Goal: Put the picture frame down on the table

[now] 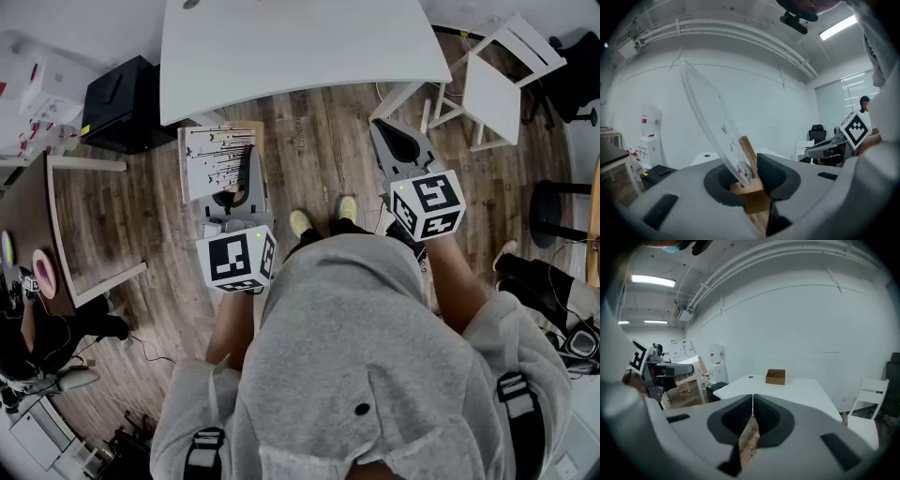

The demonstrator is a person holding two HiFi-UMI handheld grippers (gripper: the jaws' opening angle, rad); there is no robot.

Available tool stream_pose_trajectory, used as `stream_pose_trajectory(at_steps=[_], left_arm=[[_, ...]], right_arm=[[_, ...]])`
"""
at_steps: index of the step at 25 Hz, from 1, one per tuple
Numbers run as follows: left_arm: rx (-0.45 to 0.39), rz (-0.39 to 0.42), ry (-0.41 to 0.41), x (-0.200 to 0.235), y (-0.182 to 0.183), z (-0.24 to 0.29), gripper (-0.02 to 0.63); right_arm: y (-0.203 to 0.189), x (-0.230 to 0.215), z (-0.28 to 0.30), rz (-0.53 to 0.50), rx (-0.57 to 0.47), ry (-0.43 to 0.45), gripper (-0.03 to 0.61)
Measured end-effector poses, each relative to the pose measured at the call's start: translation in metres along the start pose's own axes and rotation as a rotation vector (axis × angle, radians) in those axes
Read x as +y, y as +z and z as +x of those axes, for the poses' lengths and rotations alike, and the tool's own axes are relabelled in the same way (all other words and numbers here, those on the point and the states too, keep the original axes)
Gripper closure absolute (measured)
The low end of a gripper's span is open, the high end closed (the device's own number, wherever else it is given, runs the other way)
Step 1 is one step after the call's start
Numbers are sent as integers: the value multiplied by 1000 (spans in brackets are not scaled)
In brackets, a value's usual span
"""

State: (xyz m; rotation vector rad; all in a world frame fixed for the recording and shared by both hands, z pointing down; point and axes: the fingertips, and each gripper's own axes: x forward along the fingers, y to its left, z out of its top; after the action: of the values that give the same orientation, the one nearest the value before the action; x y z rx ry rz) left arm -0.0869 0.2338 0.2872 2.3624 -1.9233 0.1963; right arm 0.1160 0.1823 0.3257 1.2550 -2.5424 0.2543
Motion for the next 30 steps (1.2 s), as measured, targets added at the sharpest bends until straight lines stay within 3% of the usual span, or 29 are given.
stream_pose_trajectory(at_steps=[30], left_arm=[[-28,-5,-59,68,-6,-11,520]], right_arm=[[10,61,40,-16,17,-33,551]])
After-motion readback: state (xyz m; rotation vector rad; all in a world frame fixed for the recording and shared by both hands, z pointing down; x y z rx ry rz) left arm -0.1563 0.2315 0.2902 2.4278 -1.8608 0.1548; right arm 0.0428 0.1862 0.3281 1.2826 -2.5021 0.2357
